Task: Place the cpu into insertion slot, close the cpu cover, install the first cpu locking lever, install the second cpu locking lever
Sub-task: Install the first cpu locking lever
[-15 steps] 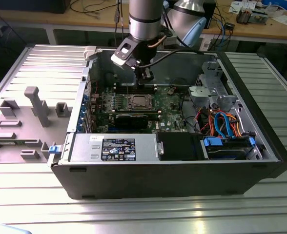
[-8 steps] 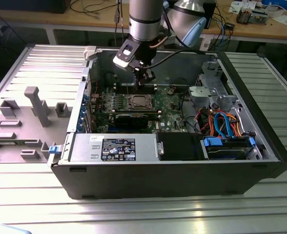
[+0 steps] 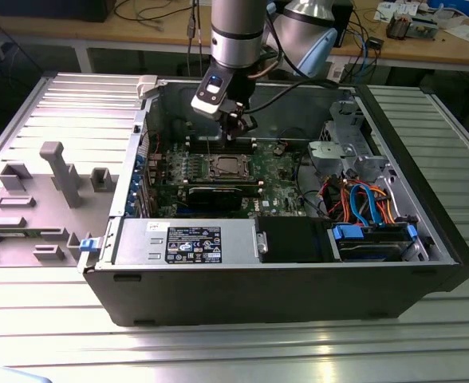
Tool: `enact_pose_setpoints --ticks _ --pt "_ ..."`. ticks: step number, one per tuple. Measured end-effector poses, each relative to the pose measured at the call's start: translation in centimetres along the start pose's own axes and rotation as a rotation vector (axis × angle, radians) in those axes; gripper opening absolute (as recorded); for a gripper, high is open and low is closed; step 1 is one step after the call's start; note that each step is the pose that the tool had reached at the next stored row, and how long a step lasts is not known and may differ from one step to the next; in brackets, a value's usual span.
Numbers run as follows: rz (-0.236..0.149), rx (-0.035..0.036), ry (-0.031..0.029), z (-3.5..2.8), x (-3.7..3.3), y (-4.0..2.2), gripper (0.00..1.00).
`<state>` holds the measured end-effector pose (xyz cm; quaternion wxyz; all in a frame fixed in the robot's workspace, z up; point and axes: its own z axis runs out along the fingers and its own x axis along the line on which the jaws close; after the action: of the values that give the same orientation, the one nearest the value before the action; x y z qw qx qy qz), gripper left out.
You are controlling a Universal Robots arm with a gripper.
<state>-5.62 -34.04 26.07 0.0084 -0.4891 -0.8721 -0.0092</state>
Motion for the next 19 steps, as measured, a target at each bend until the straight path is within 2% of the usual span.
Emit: enact_pose_setpoints --ticks 3,13,15,19 --pt "-0.024 0.0004 0.0002 0.01 0.0 -0.01 0.11" --pt "-0.027 0.0005 0.0003 0.01 0.0 -0.01 0.11" --pt "-0.049 0.0011 0.0004 0.0 0.0 -0.02 0.11" --pt "-0.124 0.0028 0.001 0.01 0.0 -0.01 0.11"
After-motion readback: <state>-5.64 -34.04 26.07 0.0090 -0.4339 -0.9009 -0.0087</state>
